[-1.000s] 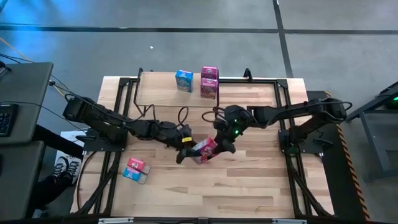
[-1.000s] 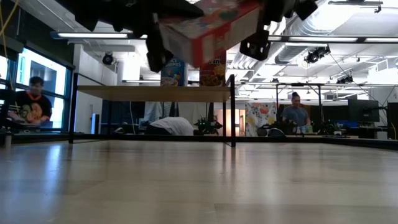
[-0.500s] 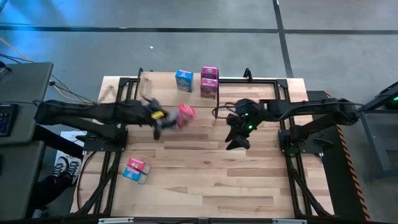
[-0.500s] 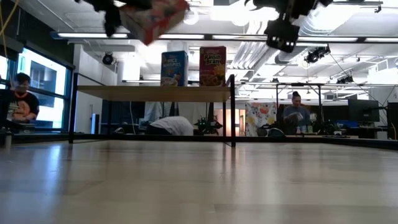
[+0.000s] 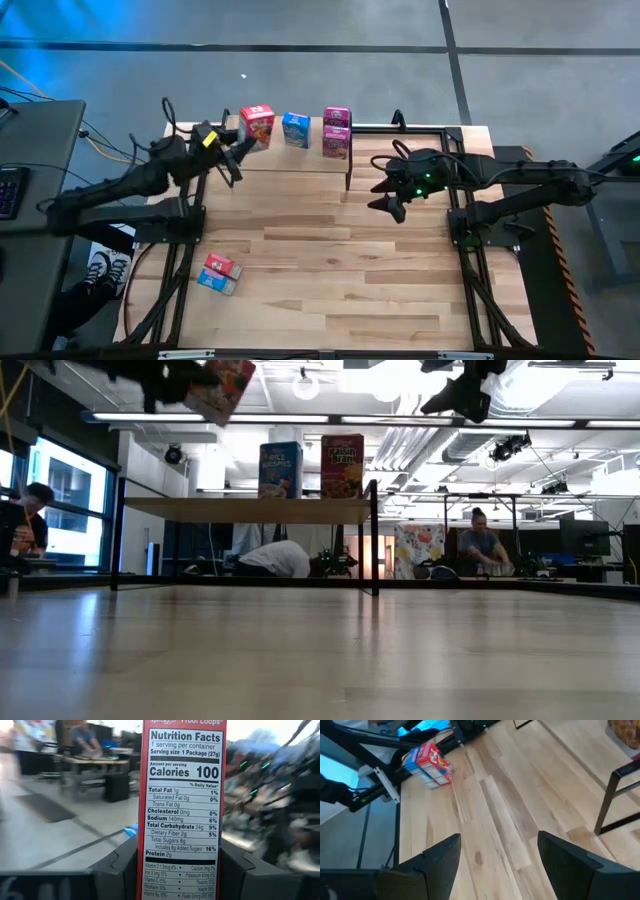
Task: Stack cereal on shelf
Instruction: Put the top red cereal box on the shelf
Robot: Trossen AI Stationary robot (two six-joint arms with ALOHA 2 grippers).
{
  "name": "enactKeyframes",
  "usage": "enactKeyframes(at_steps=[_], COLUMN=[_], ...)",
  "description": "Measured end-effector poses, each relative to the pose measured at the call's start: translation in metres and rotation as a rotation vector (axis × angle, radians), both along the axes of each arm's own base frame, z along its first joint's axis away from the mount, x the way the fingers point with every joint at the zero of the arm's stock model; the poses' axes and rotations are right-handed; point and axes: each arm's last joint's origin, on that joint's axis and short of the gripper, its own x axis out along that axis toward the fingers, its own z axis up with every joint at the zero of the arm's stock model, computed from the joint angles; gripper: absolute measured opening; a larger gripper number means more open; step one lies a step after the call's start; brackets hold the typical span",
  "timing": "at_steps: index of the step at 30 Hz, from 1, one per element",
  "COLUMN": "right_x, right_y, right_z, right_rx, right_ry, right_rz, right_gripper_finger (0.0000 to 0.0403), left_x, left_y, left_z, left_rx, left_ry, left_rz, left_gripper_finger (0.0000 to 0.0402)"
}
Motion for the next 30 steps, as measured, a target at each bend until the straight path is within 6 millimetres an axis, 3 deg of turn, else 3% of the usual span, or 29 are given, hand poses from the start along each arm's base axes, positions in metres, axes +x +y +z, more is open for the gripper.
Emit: enactKeyframes(at_steps=[3,8,11,16,24,30], right_x=[0.003,0.005,0.006,0.007,0.007,0.007], right_y=[0.000,-0.001,-0.002,-0.003,-0.004,-0.004], right_z=[-0.002,-0.004,-0.004,-0.003,-0.002,-0.002], right_rx=[-0.001,0.016,0.011,-0.014,-0.007,-0.015], right_ry=[0.005,0.018,0.010,-0.002,-0.007,-0.007], right_rz=[-0.004,-0.039,-0.063,-0.101,-0.133,-0.148], right_gripper_finger=[0.0261,0.0262,0.0262,0.0262,0.0262,0.0262], left_x=[-0.001,-0.010,-0.014,-0.012,-0.006,-0.003], left_y=[0.015,0.033,0.038,0.046,0.057,0.061], left_z=[-0.027,-0.060,-0.064,-0.080,-0.092,-0.099], left_rx=[-0.036,-0.103,-0.049,-0.110,-0.145,-0.148], left_ry=[-0.073,-0.147,-0.174,-0.071,-0.009,0.034], left_rz=[-0.029,0.092,0.084,0.059,0.230,0.259], left_gripper_finger=[0.0164,0.0163,0.0163,0.0163,0.0163,0.0163])
